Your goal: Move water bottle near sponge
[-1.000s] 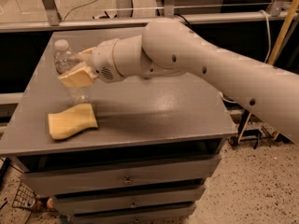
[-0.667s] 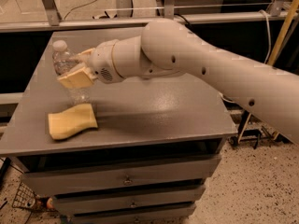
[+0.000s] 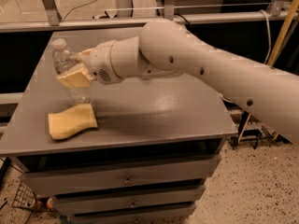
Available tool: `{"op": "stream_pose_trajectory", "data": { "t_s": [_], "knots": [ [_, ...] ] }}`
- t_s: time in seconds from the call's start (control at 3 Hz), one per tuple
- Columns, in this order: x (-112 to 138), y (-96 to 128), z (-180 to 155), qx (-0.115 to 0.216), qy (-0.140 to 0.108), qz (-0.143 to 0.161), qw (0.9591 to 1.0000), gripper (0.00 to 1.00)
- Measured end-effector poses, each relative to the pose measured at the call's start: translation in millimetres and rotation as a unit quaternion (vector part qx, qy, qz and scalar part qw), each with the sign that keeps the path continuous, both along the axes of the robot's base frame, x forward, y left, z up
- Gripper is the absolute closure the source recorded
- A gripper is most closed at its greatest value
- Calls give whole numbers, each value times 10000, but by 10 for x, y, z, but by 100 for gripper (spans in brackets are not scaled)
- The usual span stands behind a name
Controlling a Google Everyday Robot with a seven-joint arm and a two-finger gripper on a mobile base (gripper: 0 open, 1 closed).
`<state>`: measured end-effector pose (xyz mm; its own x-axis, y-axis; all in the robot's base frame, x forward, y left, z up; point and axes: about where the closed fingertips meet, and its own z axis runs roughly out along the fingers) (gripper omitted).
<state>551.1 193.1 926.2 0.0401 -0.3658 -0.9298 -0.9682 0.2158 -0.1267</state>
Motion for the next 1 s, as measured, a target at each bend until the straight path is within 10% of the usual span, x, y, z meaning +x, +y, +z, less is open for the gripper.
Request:
{"op": "stream_pose_trajectory", "data": {
  "t_s": [0.33,1.0],
  "knots": [
    [-19,26,6,-4,-7,25,10000,3],
    [-26,35,9,-5,-9,34,10000,0]
  ]
}}
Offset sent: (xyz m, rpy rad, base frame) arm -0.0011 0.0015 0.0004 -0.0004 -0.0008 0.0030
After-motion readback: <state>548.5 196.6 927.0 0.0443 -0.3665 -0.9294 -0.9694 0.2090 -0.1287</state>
